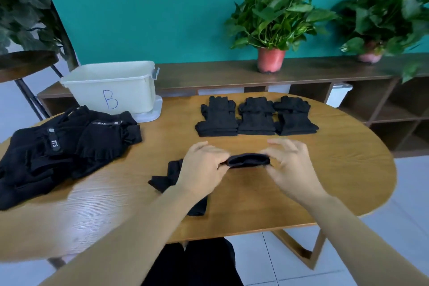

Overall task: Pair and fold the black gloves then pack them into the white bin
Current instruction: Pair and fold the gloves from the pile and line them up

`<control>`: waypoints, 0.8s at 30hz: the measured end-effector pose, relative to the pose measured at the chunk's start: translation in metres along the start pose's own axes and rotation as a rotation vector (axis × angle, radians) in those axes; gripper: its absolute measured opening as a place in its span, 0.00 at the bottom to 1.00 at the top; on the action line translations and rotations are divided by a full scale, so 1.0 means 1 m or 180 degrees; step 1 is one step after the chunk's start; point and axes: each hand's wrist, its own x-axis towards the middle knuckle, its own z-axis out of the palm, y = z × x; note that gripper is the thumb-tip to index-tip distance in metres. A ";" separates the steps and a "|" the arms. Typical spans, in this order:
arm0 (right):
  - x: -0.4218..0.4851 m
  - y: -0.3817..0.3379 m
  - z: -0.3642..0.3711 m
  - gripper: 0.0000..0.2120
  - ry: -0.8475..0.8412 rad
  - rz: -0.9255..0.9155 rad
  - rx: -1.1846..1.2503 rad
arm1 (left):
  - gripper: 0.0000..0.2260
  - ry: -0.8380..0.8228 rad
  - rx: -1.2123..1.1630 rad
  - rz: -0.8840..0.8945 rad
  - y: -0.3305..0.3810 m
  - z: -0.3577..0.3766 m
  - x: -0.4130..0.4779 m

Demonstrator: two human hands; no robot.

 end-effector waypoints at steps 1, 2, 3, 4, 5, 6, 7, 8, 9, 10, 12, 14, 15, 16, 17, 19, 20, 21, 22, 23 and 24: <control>-0.014 0.006 0.009 0.20 -0.0048 -0.0104 -0.0103 | 0.09 -0.0158 0.0212 0.0078 -0.002 0.013 -0.011; -0.026 0.011 0.017 0.21 -0.0088 -0.0241 -0.0176 | 0.13 -0.0303 0.0317 0.0130 -0.003 0.024 -0.021; -0.034 0.016 0.024 0.19 -0.0116 -0.0346 -0.0219 | 0.16 -0.0377 0.0374 0.0205 -0.004 0.033 -0.030; -0.041 0.018 0.029 0.17 -0.0137 -0.0402 -0.0243 | 0.18 -0.0416 0.0430 0.0293 -0.005 0.038 -0.035; -0.045 0.018 0.032 0.16 -0.0170 -0.0414 -0.0261 | 0.19 -0.0444 0.0497 0.0389 -0.005 0.041 -0.039; -0.048 0.018 0.035 0.17 -0.0208 -0.0431 -0.0282 | 0.20 -0.0476 0.0550 0.0461 -0.006 0.042 -0.041; -0.051 0.018 0.036 0.17 -0.0235 -0.0439 -0.0295 | 0.20 -0.0517 0.0574 0.0518 -0.007 0.042 -0.043; -0.054 0.020 0.037 0.17 -0.0257 -0.0439 -0.0287 | 0.20 -0.0591 0.0598 0.0539 -0.008 0.040 -0.044; -0.055 0.021 0.038 0.18 -0.0267 -0.0411 -0.0250 | 0.19 -0.0665 0.0626 0.0537 -0.010 0.038 -0.044; -0.055 0.023 0.038 0.19 -0.0239 -0.0358 -0.0193 | 0.19 -0.0729 0.0632 0.0477 -0.010 0.035 -0.045; -0.050 0.023 0.034 0.19 -0.0056 -0.0141 -0.0040 | 0.22 -0.0821 0.0554 0.0169 -0.009 0.025 -0.041; -0.042 0.017 0.030 0.18 0.0192 0.0025 0.0129 | 0.23 -0.0801 0.0452 -0.0205 -0.007 0.018 -0.035; -0.038 0.012 0.029 0.18 0.0267 0.0039 0.0155 | 0.22 -0.0744 0.0423 -0.0290 -0.005 0.018 -0.032; -0.035 0.007 0.031 0.18 0.0267 0.0011 0.0107 | 0.23 -0.0725 0.0412 -0.0317 -0.001 0.018 -0.030; -0.031 0.002 0.034 0.18 0.0184 -0.0028 -0.0029 | 0.26 -0.0790 0.0444 -0.0299 0.004 0.019 -0.027; -0.026 -0.005 0.043 0.21 -0.0205 -0.0076 -0.0471 | 0.27 -0.1120 0.0691 -0.0209 0.011 0.025 -0.022; -0.024 -0.009 0.046 0.25 -0.0485 -0.0058 -0.0660 | 0.26 -0.1311 0.0841 -0.0194 0.013 0.030 -0.021; -0.022 -0.012 0.049 0.31 -0.0786 -0.0016 -0.0797 | 0.25 -0.1487 0.0962 -0.0221 0.014 0.033 -0.020; -0.021 -0.013 0.051 0.37 -0.1078 0.0043 -0.0879 | 0.26 -0.1622 0.1047 -0.0254 0.013 0.035 -0.020; -0.020 -0.013 0.053 0.42 -0.1361 0.0113 -0.0917 | 0.27 -0.1720 0.1112 -0.0266 0.012 0.037 -0.020; -0.021 -0.012 0.055 0.44 -0.1590 0.0165 -0.0916 | 0.28 -0.1801 0.1161 -0.0266 0.011 0.038 -0.021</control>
